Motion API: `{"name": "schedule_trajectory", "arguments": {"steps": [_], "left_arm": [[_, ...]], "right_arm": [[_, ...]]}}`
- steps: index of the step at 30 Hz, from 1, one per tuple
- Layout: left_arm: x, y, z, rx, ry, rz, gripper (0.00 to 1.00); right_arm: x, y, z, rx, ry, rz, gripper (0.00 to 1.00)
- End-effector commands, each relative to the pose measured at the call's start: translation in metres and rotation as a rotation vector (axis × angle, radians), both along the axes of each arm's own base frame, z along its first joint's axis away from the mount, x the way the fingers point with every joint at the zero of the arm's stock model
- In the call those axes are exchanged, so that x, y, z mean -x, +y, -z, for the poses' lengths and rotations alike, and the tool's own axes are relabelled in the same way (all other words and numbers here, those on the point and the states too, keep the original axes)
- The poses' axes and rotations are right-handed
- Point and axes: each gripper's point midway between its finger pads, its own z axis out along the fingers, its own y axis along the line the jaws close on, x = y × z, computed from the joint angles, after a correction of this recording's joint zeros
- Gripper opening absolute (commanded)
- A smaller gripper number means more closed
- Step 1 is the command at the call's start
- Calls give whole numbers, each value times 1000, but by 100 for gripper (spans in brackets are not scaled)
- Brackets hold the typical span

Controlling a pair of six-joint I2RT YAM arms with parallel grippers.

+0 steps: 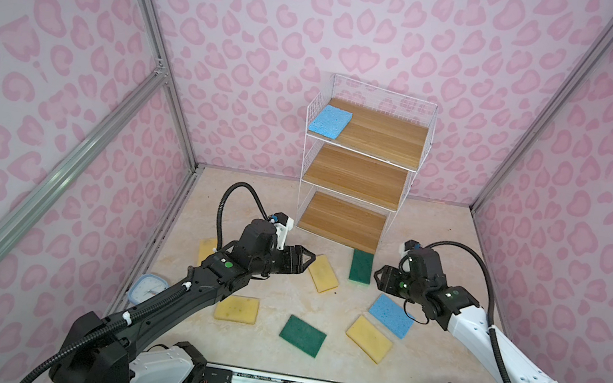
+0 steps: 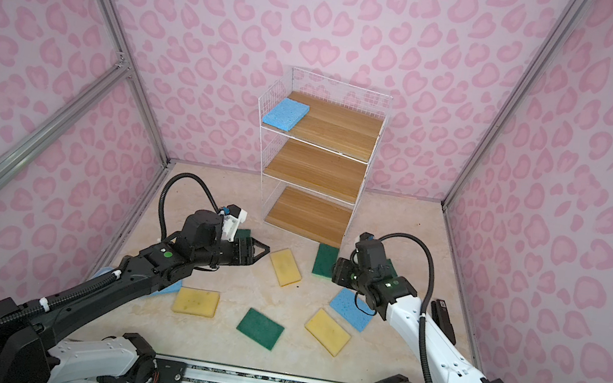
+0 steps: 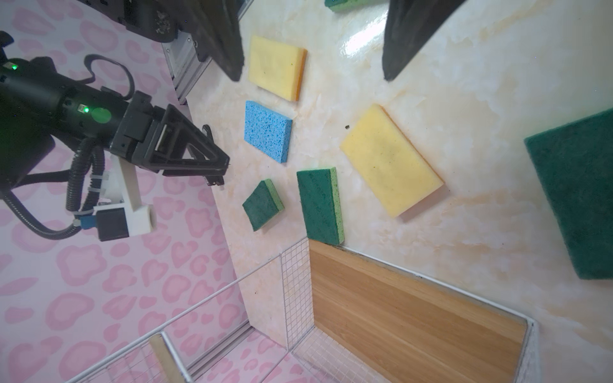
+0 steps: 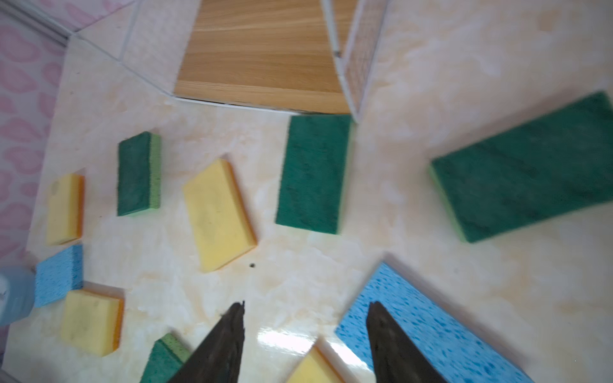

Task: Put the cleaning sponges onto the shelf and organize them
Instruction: 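Grasp the blue sponge on the table with the right gripper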

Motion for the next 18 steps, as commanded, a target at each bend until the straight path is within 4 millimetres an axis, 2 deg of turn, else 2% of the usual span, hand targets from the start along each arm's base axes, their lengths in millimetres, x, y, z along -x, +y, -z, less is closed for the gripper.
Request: {"name": "schedule_trajectory", "arguments": {"steps": [1,7,14,18], "left_arm": [[-3,-4,9,-14,-11,13,68],[-5,-14,28,-41,21,36,68],[-6,-22,37,-44,36,50,67],[-5,-21,40,-50,39,45,67]], "right_arm": [[23,-27,23,-26,76,90,62],[53,-59,61,-116,176,209,59],[72,-71,96,-151,242,303,51],[76,-75,107,-161,232,345,48]]}}
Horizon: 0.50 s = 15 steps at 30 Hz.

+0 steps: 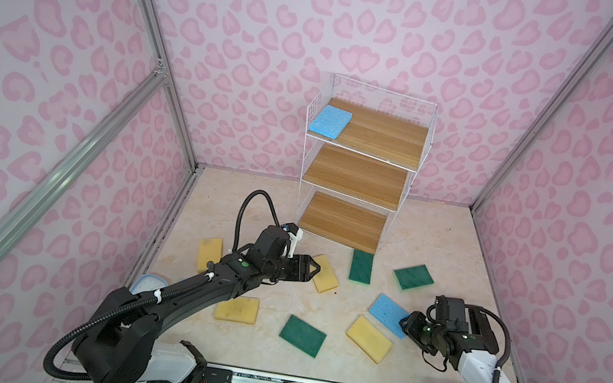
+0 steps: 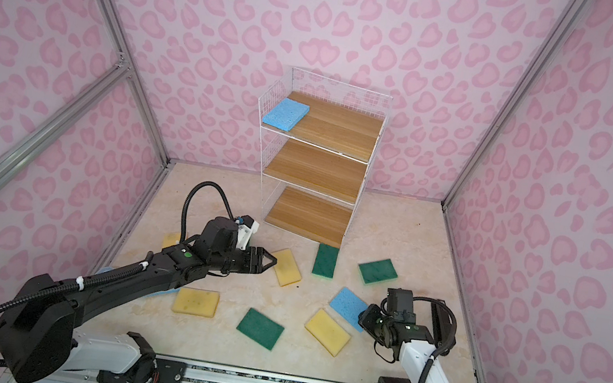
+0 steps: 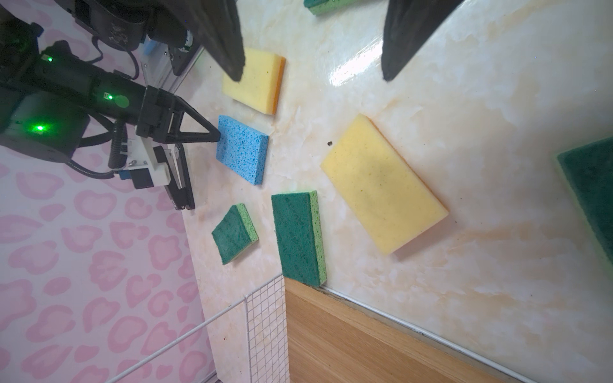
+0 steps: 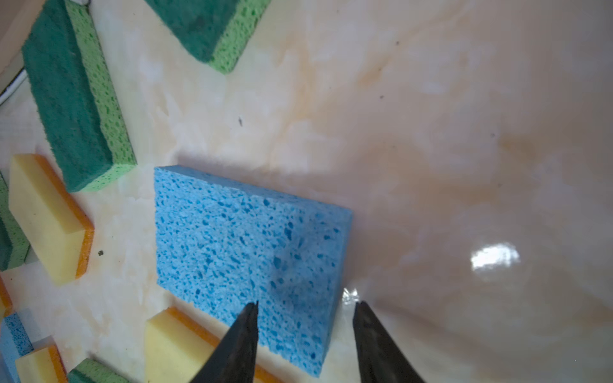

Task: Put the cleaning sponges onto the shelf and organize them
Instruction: 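Lift the blue sponge with the right gripper toward the waiting left gripper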

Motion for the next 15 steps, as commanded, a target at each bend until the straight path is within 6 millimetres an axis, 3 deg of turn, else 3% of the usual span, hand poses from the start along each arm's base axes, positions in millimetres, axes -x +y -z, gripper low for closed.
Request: {"name": "schedule_trajectory", "arguments": {"steps": [1,4,9,15], "left_arm": [[-5,-2,-3,12,-34,-3,67],[-5,-2,-2,10,-33,-4,67],[-3,0,-1,9,-32,-5,67],[0,-2,-9,32,-39,10,67]], "right_arm": [[-5,-2,3,-12,-28,42,47],[-5,-2,9,-27,-16,51,44],[-10,-1,11,-35,-19,57,27],[-19,1,-3,-37,-56,31,4]]}}
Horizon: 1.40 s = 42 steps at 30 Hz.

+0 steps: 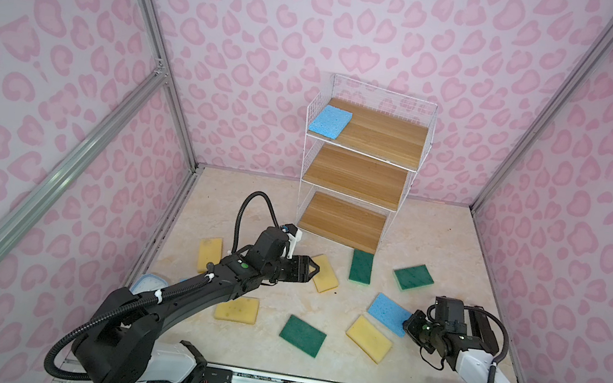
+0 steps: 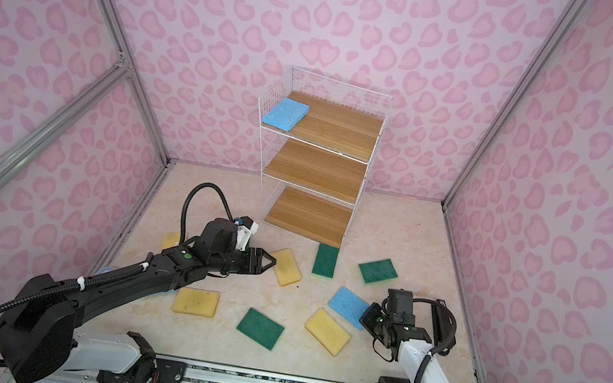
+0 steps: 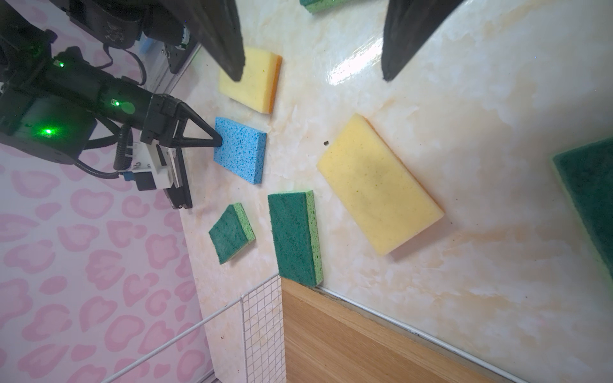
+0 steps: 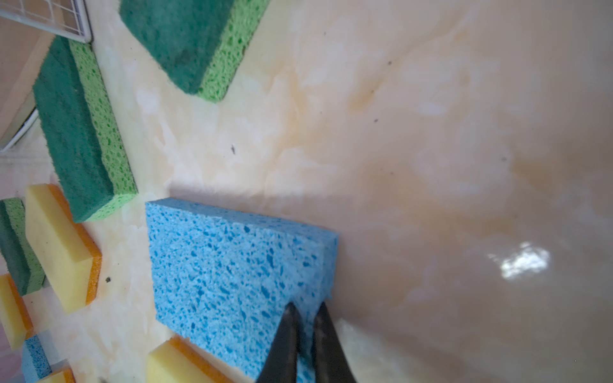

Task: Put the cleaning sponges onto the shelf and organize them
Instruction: 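Lift the blue sponge with the right gripper toward the waiting left gripper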

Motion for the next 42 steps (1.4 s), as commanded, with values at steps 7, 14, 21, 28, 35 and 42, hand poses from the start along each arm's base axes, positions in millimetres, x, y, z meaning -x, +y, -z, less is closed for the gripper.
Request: {"name": "schedule_trajectory", "arguments": {"steps": [7,14,21,28,35,42], "left_arm": [[2,-11,-36,122,-56,69,68],[6,-23,-61,282,-62,136,66],[6,-30,-83,377,-83,164,63],[2,-28,-80,368,-79,154,56],[-7,-26,-69,357,-57,135,52],[-13,-30,-69,363,-52,136,47]], "right_arm": [[-24,22,-49,-57,-139,-136,0],[-42,70,-107,-94,-285,-350,0],[-58,118,-141,-144,-350,-491,0],[-75,150,-164,-212,-405,-552,0],[-79,174,-176,-244,-424,-619,0],[-86,182,-184,-264,-431,-634,0]]}}
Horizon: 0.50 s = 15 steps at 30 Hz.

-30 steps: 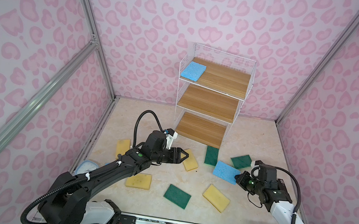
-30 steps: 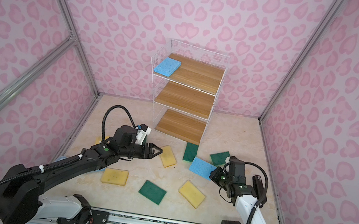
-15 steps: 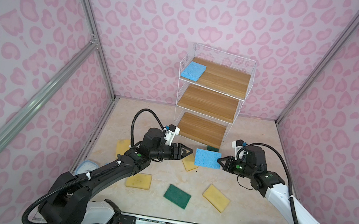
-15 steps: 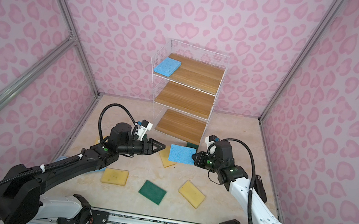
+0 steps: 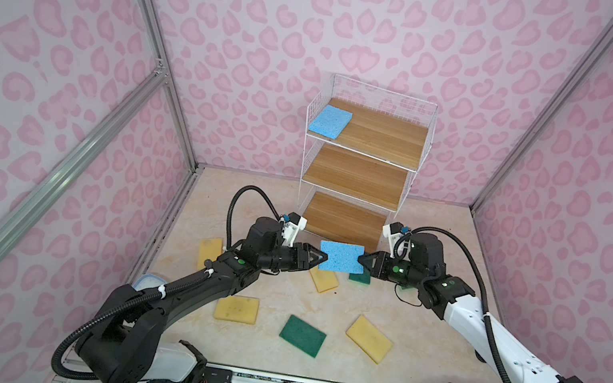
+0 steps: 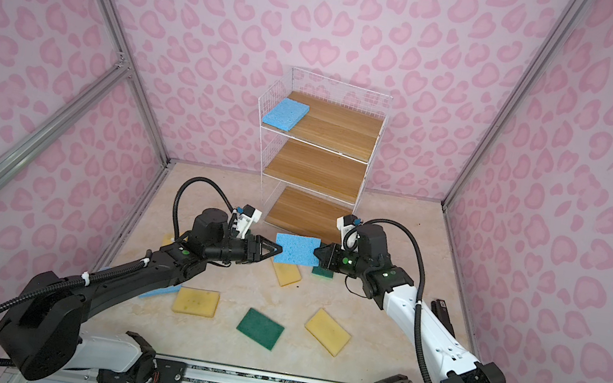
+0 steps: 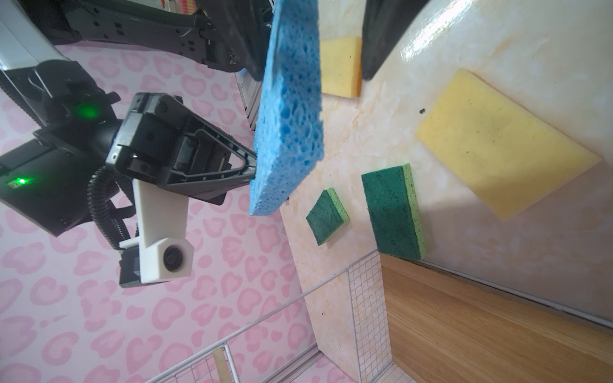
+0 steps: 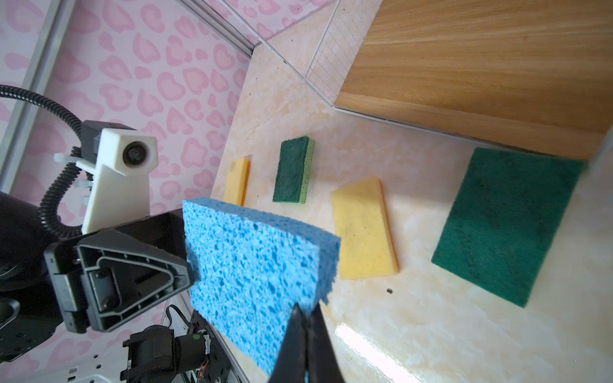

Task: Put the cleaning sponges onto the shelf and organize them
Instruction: 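Lift the blue sponge with the right gripper toward the waiting left gripper, then close the left gripper on the sponge and open the right gripper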

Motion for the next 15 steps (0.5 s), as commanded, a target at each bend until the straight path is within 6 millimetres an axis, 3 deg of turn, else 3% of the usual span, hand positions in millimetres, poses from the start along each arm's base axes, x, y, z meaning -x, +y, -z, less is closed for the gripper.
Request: {"name": "schedule_trajectory", "arguments": {"steps": [1,7,12,15], "left_arm": [[-5,-5,-16,36,-46,13,47],[-10,-4,-17,41,-40,2,38],[-11,-4,-19,46,-37,1,21],[-10,-4,-21,49,-36,-4,6]], "right_arm": [[-3,6,-7,-26,-15,-17,0],[-4,11,-5,-21,-9,-31,0],[-5,11,-3,-15,-8,-27,0],[-7,10,-4,-9,-13,-21,0]]}}
